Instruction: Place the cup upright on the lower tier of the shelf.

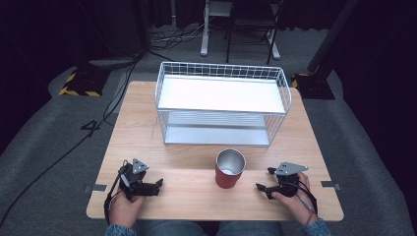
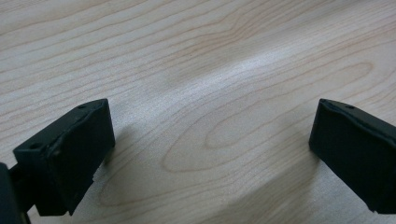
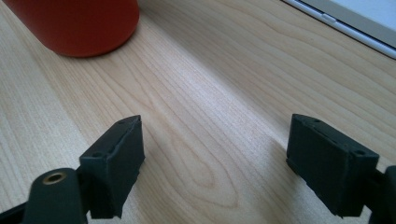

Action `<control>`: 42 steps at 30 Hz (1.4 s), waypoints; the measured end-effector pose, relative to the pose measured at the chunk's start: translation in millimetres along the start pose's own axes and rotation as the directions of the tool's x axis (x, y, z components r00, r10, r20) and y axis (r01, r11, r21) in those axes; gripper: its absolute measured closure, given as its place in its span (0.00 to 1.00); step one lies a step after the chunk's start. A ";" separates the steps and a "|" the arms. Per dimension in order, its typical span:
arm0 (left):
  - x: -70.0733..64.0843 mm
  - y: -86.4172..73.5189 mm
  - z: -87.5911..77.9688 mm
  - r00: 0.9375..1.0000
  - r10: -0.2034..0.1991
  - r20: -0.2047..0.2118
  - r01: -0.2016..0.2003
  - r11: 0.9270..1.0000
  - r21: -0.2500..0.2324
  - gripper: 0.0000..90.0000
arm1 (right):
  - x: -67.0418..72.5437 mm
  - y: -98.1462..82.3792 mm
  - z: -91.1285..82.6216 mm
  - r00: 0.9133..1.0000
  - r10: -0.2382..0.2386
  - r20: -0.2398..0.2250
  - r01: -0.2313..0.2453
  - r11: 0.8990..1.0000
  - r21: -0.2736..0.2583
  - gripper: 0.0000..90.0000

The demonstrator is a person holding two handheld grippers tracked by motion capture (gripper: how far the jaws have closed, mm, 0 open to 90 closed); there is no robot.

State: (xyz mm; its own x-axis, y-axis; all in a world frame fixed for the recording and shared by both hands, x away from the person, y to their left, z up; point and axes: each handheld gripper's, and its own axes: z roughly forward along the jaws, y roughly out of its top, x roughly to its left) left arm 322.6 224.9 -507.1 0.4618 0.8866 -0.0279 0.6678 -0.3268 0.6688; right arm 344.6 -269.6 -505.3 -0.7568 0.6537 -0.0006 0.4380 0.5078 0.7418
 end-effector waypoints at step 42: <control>-0.9 -0.1 0.1 1.000 -0.007 -0.004 0.007 1.000 -0.002 0.01 | 33.3 39.4 -15.4 0.983 -0.006 -0.183 -0.023 0.987 -0.159 0.18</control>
State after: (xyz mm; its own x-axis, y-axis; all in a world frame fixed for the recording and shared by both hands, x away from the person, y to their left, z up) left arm 322.2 224.1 -507.2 0.4547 0.8902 -0.0296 0.6701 -0.3200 0.6697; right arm 329.1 -236.4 -465.8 -0.8353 0.5371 0.1174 0.3730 0.3968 0.8387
